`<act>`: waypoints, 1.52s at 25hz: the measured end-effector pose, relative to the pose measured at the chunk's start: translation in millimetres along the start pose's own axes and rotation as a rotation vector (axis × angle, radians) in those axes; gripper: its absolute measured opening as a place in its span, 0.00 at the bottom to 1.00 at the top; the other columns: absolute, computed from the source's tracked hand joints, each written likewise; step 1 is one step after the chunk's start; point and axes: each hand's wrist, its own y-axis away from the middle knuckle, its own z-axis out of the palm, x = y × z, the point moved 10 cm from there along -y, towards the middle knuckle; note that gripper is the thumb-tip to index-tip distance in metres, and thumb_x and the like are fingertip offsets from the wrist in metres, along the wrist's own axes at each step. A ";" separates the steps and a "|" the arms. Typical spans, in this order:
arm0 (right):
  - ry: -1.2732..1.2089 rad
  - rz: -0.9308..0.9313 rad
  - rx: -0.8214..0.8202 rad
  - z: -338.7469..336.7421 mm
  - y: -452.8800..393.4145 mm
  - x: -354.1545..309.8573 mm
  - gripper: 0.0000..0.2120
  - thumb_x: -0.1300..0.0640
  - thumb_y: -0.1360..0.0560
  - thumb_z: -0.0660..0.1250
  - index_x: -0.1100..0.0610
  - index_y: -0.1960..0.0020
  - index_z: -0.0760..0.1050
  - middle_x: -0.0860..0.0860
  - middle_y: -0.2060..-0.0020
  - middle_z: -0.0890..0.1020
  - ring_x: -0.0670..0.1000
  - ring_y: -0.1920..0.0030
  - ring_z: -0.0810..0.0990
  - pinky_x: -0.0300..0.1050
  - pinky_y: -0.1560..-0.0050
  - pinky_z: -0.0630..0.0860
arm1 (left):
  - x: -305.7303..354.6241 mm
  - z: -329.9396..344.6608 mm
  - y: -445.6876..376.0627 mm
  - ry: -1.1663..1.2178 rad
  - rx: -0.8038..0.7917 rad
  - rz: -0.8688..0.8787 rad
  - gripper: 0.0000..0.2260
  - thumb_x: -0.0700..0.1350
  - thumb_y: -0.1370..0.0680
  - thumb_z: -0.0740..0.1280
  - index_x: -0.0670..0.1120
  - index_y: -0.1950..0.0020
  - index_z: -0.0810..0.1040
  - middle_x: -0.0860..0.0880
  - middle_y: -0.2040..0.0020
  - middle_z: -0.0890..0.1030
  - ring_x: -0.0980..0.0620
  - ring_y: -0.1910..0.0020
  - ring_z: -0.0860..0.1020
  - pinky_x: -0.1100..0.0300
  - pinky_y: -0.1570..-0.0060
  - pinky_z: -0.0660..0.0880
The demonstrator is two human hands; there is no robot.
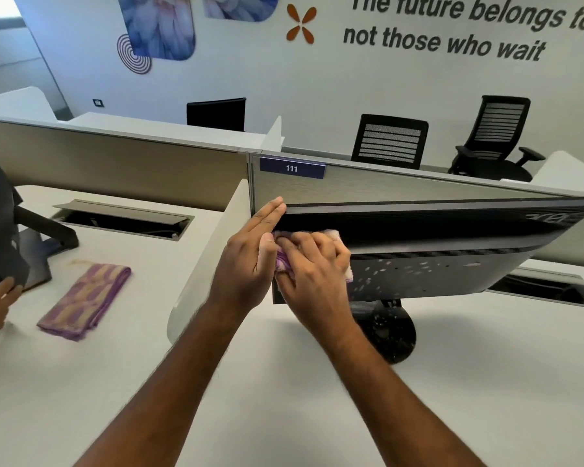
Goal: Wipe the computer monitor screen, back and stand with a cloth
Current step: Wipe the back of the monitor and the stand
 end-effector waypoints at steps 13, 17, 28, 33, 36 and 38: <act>-0.041 0.056 0.051 -11.4 -7.6 11.9 0.14 0.45 0.21 0.64 0.48 0.39 0.79 0.45 0.43 0.79 0.52 0.39 0.73 0.56 0.39 0.65 | 9.1 -1.3 -5.3 0.027 -0.003 0.016 0.27 0.51 0.16 0.47 0.46 0.22 0.73 0.53 0.21 0.71 0.63 0.23 0.67 0.62 0.24 0.66; 0.071 -0.085 -0.046 12.0 -6.4 -15.9 0.16 0.44 0.18 0.61 0.46 0.33 0.75 0.45 0.38 0.77 0.52 0.33 0.71 0.55 0.33 0.63 | 13.6 -2.0 -6.5 0.047 -0.018 0.018 0.27 0.51 0.16 0.47 0.45 0.23 0.74 0.53 0.22 0.73 0.62 0.23 0.68 0.62 0.24 0.67; -0.051 0.040 0.092 -37.8 11.3 93.7 0.19 0.45 0.24 0.65 0.46 0.35 0.79 0.45 0.39 0.79 0.50 0.37 0.73 0.52 0.36 0.65 | 24.9 -8.1 -7.9 -0.068 0.016 0.049 0.24 0.47 0.16 0.50 0.47 0.24 0.76 0.55 0.24 0.74 0.63 0.23 0.68 0.66 0.26 0.65; -0.056 0.175 0.143 -64.0 24.8 167.9 0.18 0.46 0.25 0.64 0.46 0.37 0.80 0.44 0.40 0.79 0.50 0.36 0.73 0.48 0.35 0.61 | 40.0 -1.5 -15.7 -0.235 0.042 0.051 0.24 0.49 0.18 0.53 0.46 0.26 0.78 0.53 0.24 0.75 0.57 0.19 0.64 0.51 0.22 0.65; -0.065 0.212 0.136 -75.8 28.6 203.7 0.18 0.46 0.25 0.64 0.45 0.37 0.80 0.43 0.40 0.78 0.49 0.36 0.72 0.46 0.35 0.59 | 52.6 13.9 -18.8 -0.388 0.008 0.052 0.26 0.51 0.18 0.53 0.43 0.24 0.76 0.48 0.23 0.73 0.50 0.18 0.61 0.48 0.18 0.56; -0.070 0.233 0.142 -85.4 32.0 227.8 0.18 0.46 0.25 0.64 0.45 0.38 0.80 0.42 0.41 0.78 0.49 0.37 0.73 0.46 0.35 0.59 | 61.3 26.6 -21.2 -0.466 -0.017 0.051 0.27 0.52 0.18 0.53 0.42 0.23 0.74 0.46 0.22 0.71 0.47 0.18 0.61 0.48 0.17 0.53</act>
